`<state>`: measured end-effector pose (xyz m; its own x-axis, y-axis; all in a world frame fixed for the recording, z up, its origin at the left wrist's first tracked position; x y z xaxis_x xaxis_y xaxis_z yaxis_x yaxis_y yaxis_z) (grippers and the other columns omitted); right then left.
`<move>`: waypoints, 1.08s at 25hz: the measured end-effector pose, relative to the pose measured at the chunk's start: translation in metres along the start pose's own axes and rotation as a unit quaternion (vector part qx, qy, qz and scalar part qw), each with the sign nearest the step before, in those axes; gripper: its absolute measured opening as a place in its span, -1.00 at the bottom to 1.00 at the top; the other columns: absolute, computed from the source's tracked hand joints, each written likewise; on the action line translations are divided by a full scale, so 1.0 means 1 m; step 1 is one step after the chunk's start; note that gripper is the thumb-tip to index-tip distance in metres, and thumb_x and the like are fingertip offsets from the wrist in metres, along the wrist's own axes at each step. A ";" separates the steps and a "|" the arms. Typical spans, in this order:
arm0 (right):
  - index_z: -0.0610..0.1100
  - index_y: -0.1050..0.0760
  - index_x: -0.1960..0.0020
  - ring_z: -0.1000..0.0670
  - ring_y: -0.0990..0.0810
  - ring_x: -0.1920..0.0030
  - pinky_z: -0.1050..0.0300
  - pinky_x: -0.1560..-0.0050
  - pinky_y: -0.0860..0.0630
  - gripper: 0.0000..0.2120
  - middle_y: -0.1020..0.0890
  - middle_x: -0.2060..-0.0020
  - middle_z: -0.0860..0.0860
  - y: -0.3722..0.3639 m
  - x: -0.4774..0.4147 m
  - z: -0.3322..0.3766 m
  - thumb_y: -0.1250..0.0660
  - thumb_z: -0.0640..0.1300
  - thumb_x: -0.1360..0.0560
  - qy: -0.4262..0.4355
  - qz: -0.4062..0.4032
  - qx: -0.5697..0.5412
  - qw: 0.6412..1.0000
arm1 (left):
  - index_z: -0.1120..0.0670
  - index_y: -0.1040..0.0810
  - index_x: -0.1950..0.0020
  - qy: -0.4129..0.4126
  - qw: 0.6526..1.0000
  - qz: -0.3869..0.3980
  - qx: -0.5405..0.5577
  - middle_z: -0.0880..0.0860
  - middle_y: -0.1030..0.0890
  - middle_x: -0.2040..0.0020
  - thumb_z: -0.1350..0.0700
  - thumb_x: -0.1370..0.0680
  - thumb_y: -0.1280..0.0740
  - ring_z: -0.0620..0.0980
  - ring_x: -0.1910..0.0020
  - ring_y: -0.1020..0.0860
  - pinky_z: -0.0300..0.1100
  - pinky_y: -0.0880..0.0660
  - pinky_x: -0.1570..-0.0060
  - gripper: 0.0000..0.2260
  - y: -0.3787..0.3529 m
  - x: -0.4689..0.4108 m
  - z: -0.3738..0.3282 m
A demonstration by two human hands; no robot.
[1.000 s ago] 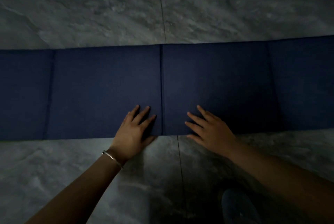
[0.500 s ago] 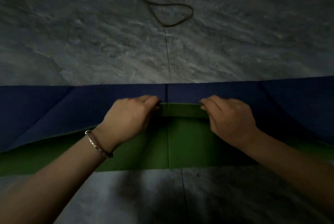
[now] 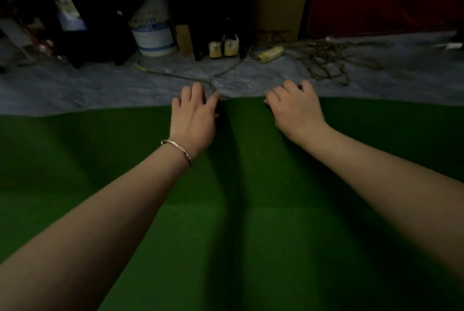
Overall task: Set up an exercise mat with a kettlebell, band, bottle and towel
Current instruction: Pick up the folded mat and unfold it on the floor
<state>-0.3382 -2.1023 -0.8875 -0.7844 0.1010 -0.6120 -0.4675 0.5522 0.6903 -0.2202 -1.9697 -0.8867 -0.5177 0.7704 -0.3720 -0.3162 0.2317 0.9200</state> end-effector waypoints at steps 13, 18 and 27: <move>-0.16 0.15 -0.52 -0.24 0.13 -0.51 -0.17 -0.47 0.11 -0.35 0.17 -0.52 -0.14 -0.119 0.070 0.027 0.00 0.13 -0.60 -0.073 0.300 -0.060 0.949 | 0.13 0.20 -0.53 0.046 0.974 0.213 0.055 0.03 0.20 -0.56 -0.01 -0.57 -0.12 -0.01 -0.54 0.17 0.08 0.06 -0.50 -0.33 -0.111 0.039 -0.017; -0.17 0.13 -0.52 -0.26 0.12 -0.51 -0.19 -0.48 0.10 -0.34 0.16 -0.52 -0.16 -0.124 0.109 0.035 0.01 0.16 -0.59 -0.088 0.340 -0.078 0.933 | 0.12 0.21 -0.53 0.053 0.967 0.241 0.067 0.03 0.22 -0.56 -0.08 -0.58 -0.09 -0.02 -0.53 0.19 0.09 0.11 -0.50 -0.33 -0.127 0.060 -0.030; -0.15 0.15 -0.52 -0.23 0.12 -0.51 -0.16 -0.48 0.12 -0.32 0.15 -0.52 -0.13 -0.067 0.101 0.020 0.04 0.20 -0.58 -0.122 0.305 -0.095 0.940 | 0.10 0.22 -0.53 0.086 0.970 0.201 0.105 0.02 0.25 -0.55 -0.17 -0.56 -0.09 -0.03 -0.53 0.21 0.06 0.15 -0.50 -0.28 -0.086 0.071 -0.001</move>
<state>-0.3775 -2.1130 -1.0032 -0.8246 0.5496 -0.1341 -0.0436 0.1746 0.9837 -0.2306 -1.9358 -0.9927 -0.6963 0.7174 0.0228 0.0975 0.0631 0.9932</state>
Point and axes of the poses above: each hand's wrist, its own x-axis away from the middle knuckle, its own y-axis out of the back of the hand, z = x × y, the point moved 6 cm from there along -x, towards the middle knuckle
